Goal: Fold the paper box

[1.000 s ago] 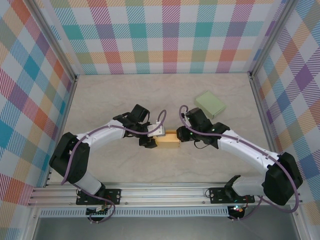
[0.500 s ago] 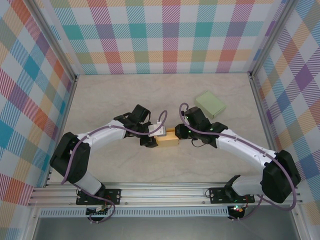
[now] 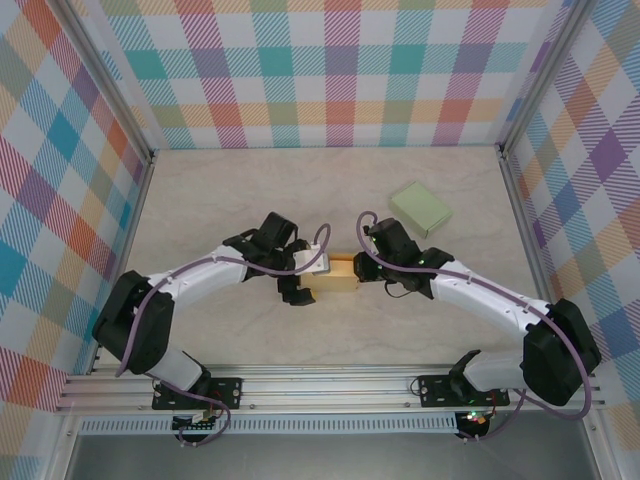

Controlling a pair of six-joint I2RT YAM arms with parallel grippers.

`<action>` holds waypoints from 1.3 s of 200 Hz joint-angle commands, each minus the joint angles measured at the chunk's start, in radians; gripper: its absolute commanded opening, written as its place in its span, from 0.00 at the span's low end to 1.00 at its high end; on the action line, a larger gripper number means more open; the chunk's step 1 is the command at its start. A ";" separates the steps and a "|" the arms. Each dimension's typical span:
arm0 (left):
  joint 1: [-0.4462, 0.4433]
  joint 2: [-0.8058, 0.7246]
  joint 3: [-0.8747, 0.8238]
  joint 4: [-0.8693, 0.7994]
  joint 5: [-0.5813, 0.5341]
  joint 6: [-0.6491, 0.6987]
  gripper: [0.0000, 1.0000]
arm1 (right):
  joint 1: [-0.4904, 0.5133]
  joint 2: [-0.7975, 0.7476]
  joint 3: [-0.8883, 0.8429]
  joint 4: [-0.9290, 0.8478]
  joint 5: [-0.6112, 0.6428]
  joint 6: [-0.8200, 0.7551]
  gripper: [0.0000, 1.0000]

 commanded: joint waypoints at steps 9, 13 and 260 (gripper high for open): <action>-0.012 -0.080 -0.039 0.064 -0.006 -0.030 1.00 | 0.006 -0.021 -0.014 0.011 0.012 -0.017 0.16; -0.012 -0.092 -0.045 0.071 -0.006 -0.038 1.00 | 0.006 -0.024 -0.014 0.011 0.013 -0.019 0.16; -0.015 -0.509 -0.202 0.096 -0.279 -1.039 0.62 | 0.006 -0.022 0.021 -0.020 0.006 -0.056 0.18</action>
